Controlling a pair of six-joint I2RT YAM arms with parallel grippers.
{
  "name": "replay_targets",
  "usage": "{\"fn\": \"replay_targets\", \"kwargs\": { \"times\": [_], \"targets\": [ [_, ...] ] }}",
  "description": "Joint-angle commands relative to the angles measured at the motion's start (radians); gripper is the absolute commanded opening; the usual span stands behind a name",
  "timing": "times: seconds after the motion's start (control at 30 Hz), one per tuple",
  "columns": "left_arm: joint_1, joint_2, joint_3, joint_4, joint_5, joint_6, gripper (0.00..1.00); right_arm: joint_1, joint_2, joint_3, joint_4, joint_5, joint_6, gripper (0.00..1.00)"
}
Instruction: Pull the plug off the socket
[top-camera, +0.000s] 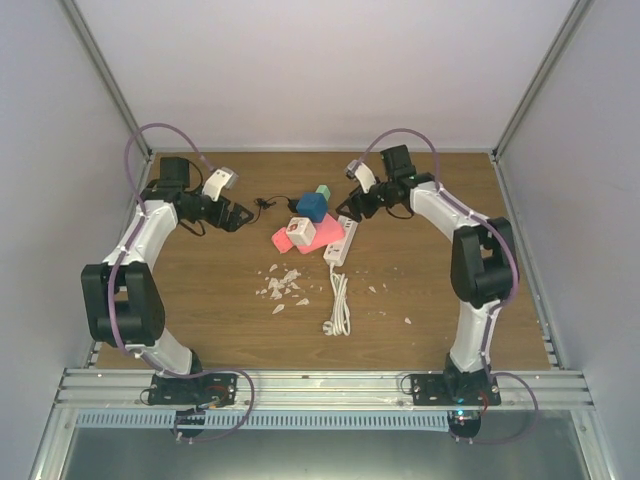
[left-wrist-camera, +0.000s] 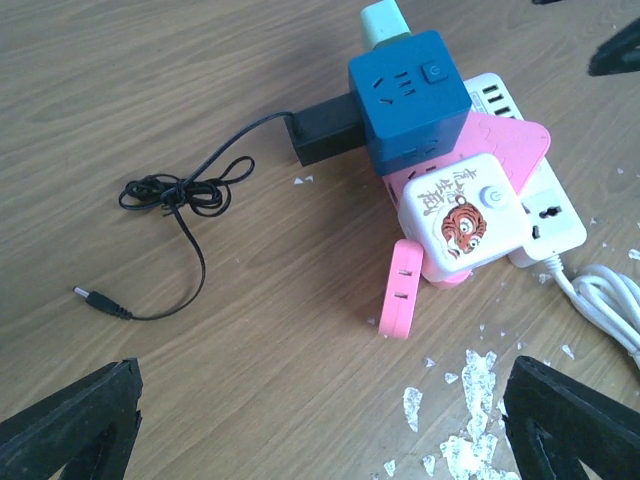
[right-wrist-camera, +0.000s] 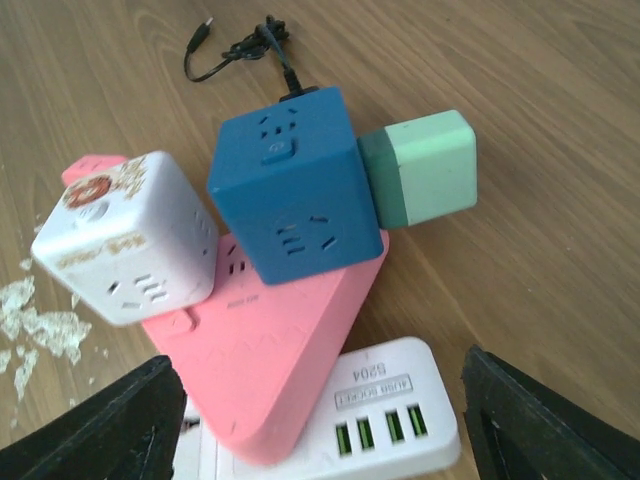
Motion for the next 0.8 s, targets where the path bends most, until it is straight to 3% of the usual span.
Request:
{"fn": "replay_targets", "kwargs": {
  "times": [0.0, 0.27, 0.77],
  "targets": [
    [-0.007, -0.047, -0.027, 0.020, -0.003, 0.025, 0.99, 0.020, 0.089, 0.099, 0.002, -0.030, 0.048, 0.75],
    [-0.006, -0.058, -0.044, 0.024, -0.060, 0.032, 0.99, 0.037, 0.200, 0.172, 0.014, -0.021, 0.104, 0.66],
    [-0.007, -0.066, -0.071, 0.057, -0.027, 0.012, 0.99, 0.065, 0.282, 0.165, 0.021, -0.048, 0.124, 0.57]
  ]
}}
